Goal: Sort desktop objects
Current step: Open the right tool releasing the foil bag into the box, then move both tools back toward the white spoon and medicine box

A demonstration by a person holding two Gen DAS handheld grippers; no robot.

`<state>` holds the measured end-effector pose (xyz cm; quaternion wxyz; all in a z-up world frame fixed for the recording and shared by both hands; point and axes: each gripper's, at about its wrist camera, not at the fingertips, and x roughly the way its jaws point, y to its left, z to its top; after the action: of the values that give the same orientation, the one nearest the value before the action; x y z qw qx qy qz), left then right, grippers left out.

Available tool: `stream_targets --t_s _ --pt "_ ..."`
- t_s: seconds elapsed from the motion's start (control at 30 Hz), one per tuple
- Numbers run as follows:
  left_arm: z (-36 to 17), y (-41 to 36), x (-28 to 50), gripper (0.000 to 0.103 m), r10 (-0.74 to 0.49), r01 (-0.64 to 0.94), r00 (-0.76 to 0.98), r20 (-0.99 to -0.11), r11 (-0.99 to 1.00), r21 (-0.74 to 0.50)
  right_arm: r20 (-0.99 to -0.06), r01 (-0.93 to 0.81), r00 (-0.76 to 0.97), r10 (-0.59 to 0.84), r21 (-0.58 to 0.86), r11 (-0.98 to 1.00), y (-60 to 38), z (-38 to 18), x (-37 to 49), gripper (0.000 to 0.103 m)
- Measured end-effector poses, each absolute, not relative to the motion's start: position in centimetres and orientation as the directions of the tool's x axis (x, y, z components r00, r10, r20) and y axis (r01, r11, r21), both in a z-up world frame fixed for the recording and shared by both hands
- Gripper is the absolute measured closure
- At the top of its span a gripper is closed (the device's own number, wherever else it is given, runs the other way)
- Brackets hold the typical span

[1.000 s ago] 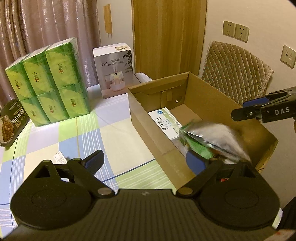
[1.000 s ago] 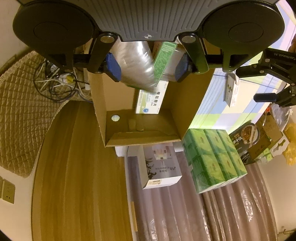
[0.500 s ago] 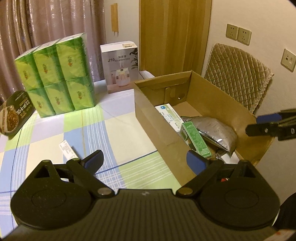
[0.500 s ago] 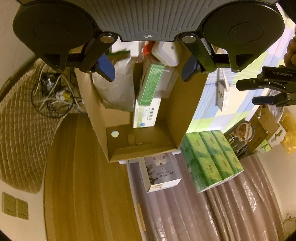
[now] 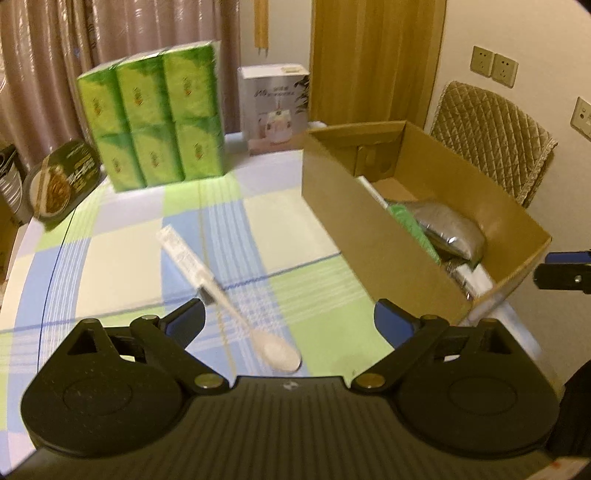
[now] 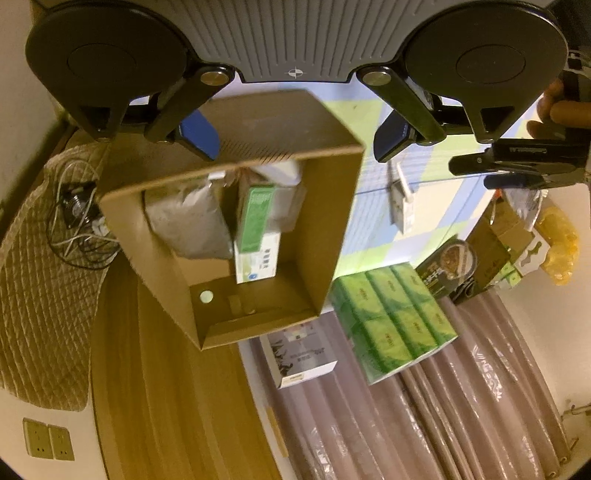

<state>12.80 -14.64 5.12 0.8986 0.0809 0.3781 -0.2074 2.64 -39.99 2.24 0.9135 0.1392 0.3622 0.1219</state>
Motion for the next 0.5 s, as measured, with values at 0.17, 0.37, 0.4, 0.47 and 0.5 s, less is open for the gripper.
stream_targets --t_s 0.17,0.37,0.4,0.47,0.5 --pt "4.0 -12.7 11.5 0.006 -0.295 0.407 0.621 -0.726 0.913 -0.022 -0.638 -0.15 0.685 0.35 0.347 0.926 -38.1 1.9 0.8 0.014" --pt "2.9 -10.3 10.3 0.005 -0.276 0.378 0.613 -0.74 0.925 -0.032 -0.673 -0.189 0.639 0.373 0.333 0.924 -35.2 0.8 -0.4 0.014" --pt "2.7 -9.9 10.2 0.005 -0.274 0.374 0.612 -0.742 0.927 -0.034 -0.68 -0.199 0.629 0.376 0.327 0.924 -34.7 0.5 -0.5 0.014" --pt "2.3 -9.0 10.0 0.005 -0.266 0.364 0.611 -0.746 0.931 -0.035 -0.697 -0.22 0.608 0.38 0.312 0.924 -33.7 0.0 -0.8 0.014" --pt "2.1 -8.6 9.9 0.005 -0.26 0.357 0.61 -0.749 0.933 -0.034 -0.702 -0.232 0.6 0.383 0.306 0.923 -33.2 -0.2 -0.9 0.014"
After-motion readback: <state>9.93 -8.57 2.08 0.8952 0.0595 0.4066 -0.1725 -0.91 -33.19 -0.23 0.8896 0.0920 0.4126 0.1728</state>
